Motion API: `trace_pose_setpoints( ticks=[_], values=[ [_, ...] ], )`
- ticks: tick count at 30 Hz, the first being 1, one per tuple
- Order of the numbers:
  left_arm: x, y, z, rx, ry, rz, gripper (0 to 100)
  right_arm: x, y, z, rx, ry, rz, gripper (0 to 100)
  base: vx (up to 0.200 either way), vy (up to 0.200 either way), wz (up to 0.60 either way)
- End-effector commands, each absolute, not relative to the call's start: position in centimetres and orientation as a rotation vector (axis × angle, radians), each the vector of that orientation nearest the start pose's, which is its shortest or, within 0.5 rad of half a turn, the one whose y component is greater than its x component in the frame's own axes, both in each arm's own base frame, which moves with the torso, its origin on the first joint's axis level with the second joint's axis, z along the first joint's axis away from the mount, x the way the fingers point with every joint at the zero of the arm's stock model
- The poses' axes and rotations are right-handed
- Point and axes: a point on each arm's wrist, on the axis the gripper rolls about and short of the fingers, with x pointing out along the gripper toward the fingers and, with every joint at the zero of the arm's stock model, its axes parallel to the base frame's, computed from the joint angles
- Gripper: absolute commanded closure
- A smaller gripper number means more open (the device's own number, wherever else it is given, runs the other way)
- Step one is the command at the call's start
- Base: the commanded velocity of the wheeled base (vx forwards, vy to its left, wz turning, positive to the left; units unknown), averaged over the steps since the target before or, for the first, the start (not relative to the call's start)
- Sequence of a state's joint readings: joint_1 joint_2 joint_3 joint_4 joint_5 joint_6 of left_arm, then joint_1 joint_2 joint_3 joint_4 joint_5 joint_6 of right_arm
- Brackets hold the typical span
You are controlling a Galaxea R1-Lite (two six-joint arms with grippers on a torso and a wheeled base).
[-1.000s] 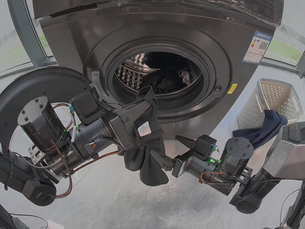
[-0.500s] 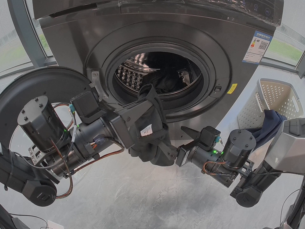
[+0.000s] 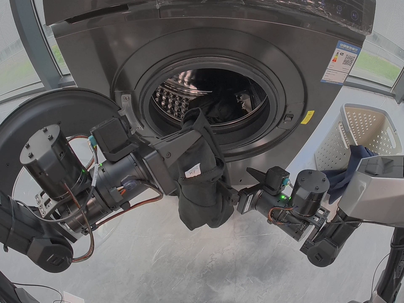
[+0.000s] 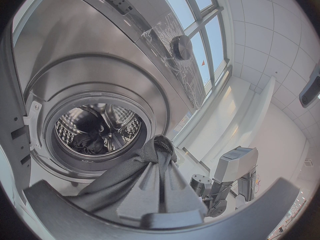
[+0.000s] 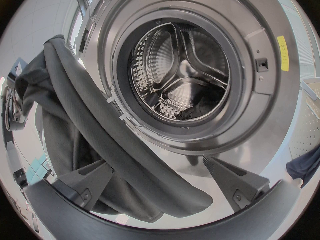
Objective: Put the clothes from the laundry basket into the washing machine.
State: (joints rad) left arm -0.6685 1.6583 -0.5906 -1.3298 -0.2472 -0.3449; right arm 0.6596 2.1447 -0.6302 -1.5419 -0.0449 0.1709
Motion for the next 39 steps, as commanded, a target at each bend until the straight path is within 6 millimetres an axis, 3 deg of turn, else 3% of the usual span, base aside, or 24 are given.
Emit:
trace_pose_setpoints(
  ticks=[1,9,13,18,25,26,31,39],
  values=[
    [21.1,-17.4,21.0,-0.377,-0.112,-0.949,100,27.4,21.0,7.7,0.163,0.061,0.611,0,0.000,0.000,0.00],
    [20.8,-17.2,21.0,-0.377,-0.112,-0.949,100,28.1,22.4,9.2,0.193,-0.014,0.633,0,0.000,0.000,0.00],
    [20.8,-17.1,20.9,-0.376,-0.109,-0.950,100,27.5,23.4,9.3,0.197,-0.015,0.667,0,0.000,0.000,0.00],
    [21.1,-17.1,21.2,-0.381,-0.125,-0.936,100,26.2,23.5,9.6,0.200,-0.005,0.690,0,0.000,0.000,0.00],
    [21.7,-17.3,21.8,-0.387,-0.147,-0.922,100,23.0,22.1,10.5,0.183,0.027,0.725,0,0.000,0.000,0.00],
    [21.9,-17.4,21.9,-0.387,-0.147,-0.922,100,21.9,22.1,10.7,0.182,0.038,0.752,0,0.000,0.000,0.00],
    [21.9,-17.5,22.0,-0.388,-0.150,-0.921,100,19.4,23.2,11.1,0.185,0.046,0.857,0,0.000,0.000,0.00],
    [21.8,-17.4,22.1,-0.389,-0.154,-0.920,100,19.6,25.5,11.1,0.232,0.037,0.896,0,0.000,0.000,0.00]
  ],
)
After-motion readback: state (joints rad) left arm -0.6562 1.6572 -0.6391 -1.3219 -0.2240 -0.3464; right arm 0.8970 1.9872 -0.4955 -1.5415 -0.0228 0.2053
